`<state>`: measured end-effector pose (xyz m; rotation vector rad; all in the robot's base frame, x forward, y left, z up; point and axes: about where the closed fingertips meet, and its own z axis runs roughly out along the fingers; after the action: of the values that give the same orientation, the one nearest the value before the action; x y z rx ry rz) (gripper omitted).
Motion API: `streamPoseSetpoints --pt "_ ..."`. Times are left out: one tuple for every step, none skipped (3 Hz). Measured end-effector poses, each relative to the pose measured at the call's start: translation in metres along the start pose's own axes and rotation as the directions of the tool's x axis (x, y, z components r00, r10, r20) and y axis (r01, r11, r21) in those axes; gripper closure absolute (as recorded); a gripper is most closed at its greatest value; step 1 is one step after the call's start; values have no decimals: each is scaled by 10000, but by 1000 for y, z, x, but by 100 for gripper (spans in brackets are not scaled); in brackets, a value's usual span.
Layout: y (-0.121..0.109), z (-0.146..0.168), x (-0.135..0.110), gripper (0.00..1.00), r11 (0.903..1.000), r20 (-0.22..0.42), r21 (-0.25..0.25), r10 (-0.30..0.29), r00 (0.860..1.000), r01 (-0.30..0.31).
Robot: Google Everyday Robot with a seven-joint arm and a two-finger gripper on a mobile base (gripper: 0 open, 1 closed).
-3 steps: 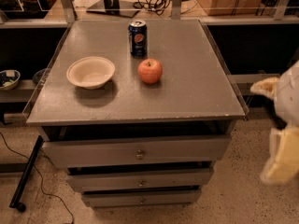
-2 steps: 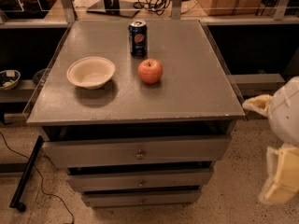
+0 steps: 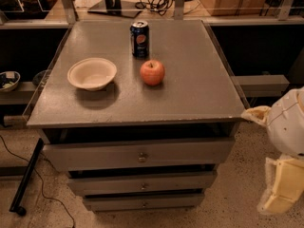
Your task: Open middle drawer
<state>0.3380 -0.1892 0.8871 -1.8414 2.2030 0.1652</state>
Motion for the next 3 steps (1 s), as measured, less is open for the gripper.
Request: streamPoseSetpoints --pt "15 29 2 0 9996 355 -271 105 9993 -95" --pt "39 76 11 0 9954 724 -937 265 9970 -196" --pt "39 76 11 0 9954 724 -937 265 9970 -196"
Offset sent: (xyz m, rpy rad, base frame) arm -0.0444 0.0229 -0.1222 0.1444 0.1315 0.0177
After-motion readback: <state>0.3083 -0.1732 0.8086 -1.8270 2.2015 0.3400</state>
